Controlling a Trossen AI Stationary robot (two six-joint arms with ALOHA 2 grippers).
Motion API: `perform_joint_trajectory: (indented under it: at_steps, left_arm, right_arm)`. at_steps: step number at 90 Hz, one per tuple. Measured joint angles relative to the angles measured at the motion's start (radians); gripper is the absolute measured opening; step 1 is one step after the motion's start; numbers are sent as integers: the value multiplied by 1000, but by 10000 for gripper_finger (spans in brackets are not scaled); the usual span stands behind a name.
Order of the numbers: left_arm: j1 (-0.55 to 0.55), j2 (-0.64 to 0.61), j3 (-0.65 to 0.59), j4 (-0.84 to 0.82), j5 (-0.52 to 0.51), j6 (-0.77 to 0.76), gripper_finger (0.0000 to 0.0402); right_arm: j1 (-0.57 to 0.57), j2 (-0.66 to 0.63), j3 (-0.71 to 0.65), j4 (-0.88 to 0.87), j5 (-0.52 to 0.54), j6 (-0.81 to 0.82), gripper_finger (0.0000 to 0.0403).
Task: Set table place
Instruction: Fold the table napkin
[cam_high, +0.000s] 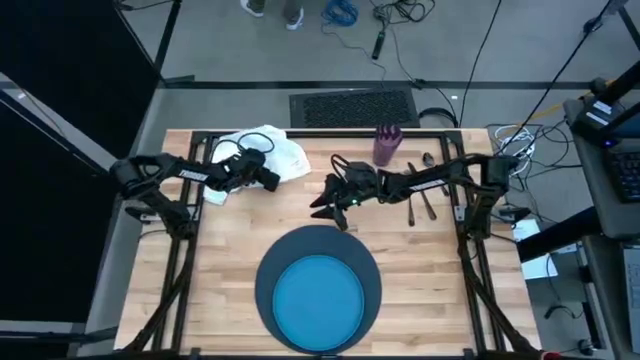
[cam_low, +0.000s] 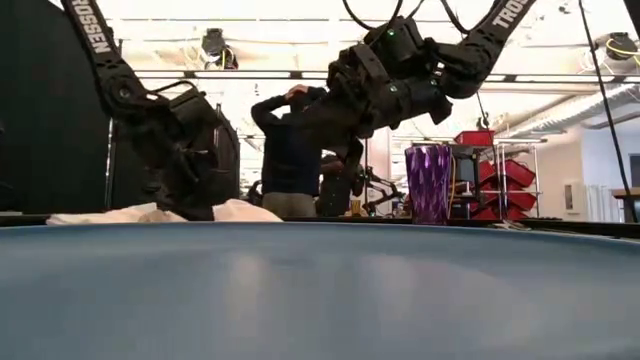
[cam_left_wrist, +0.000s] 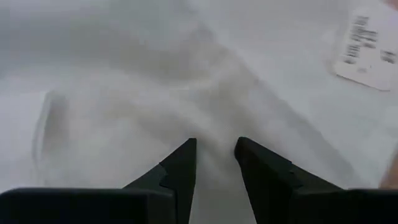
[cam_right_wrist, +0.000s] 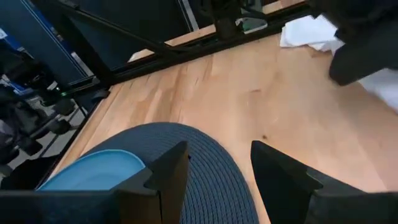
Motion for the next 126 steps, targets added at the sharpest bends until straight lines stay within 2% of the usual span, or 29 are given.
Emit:
perform_joint_trajectory:
  at_steps: [17, 32, 46, 56, 70, 80, 101, 126]
  left_arm:
    - [-113, 2, 1, 39, 158, -36, 107]
    - [-226, 3, 13, 33, 170, -79, 107]
    - [-326, 5, 46, 22, 274, -77, 107]
    - [-376, -2, 71, 0, 289, -56, 107]
    - [-395, -37, 100, 9, 271, -30, 107]
    - [-391, -62, 102, 8, 184, -4, 107]
    - [-360, -91, 103, 10, 41, 0, 107]
    - [-312, -127, 105, 24, -3, -74, 107]
  right_arm:
    - [0, 0, 0, -11, -1, 3, 162]
    - [1, -5, 0, -10, -1, 11, 162]
    - [1, -5, 0, -19, 1, 21, 162]
    - [-7, -5, 0, -64, 19, 13, 162]
    - [-29, -5, 0, -191, 199, -4, 162]
    - [-47, -5, 0, -237, 287, -2, 162]
    - [-42, -5, 0, -218, 299, 23, 162]
    - [-37, -5, 0, -222, 297, 22, 162]
